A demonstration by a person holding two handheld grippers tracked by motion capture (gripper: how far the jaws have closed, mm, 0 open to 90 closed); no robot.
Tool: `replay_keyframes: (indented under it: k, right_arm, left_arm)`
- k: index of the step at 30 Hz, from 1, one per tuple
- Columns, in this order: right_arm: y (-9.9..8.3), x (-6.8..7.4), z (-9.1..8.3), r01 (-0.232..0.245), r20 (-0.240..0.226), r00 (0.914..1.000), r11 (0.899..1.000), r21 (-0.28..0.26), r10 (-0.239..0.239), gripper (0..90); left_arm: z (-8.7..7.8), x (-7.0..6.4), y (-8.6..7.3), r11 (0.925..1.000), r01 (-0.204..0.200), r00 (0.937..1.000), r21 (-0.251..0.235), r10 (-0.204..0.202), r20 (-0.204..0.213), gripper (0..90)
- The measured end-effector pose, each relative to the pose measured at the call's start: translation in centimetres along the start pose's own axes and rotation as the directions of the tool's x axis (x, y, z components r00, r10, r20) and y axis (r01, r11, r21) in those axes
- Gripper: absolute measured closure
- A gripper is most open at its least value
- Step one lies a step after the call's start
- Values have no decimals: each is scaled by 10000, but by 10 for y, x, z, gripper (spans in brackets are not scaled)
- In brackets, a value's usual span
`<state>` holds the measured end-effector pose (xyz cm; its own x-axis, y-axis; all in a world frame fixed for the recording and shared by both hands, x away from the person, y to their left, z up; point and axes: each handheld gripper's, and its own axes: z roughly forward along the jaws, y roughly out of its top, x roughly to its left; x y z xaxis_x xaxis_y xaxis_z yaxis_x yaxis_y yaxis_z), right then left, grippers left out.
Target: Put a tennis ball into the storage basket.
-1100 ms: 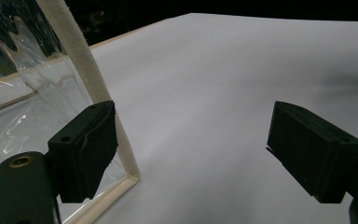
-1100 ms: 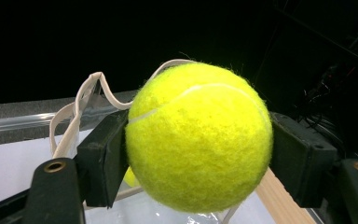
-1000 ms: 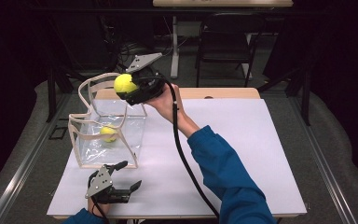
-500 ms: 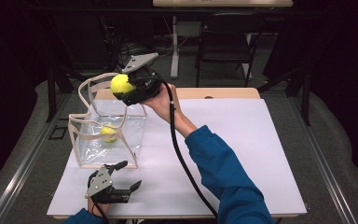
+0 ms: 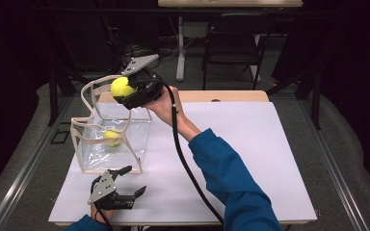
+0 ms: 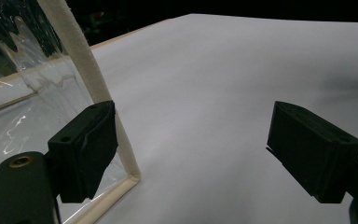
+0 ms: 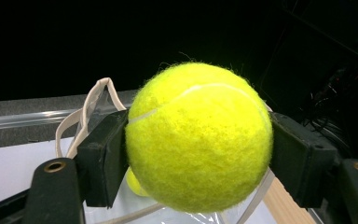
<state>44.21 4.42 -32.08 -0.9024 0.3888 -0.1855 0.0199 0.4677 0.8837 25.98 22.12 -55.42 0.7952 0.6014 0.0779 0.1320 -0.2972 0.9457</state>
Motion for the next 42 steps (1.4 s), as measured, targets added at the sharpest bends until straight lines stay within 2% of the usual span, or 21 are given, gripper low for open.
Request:
replay_keyframes:
  k: [25, 42]
  right_arm:
    - [3, 8, 23, 36, -276, 9996, 9997, 245, -29, 263]
    - [0, 11, 37, -84, -434, 9990, 9967, 812, 119, 262]
  left_arm:
    - [0, 0, 0, 10000, 5, 10000, -50, -5, 10, 158]
    - [-1, 0, 0, 10000, 8, 10000, -60, -9, -37, 158]
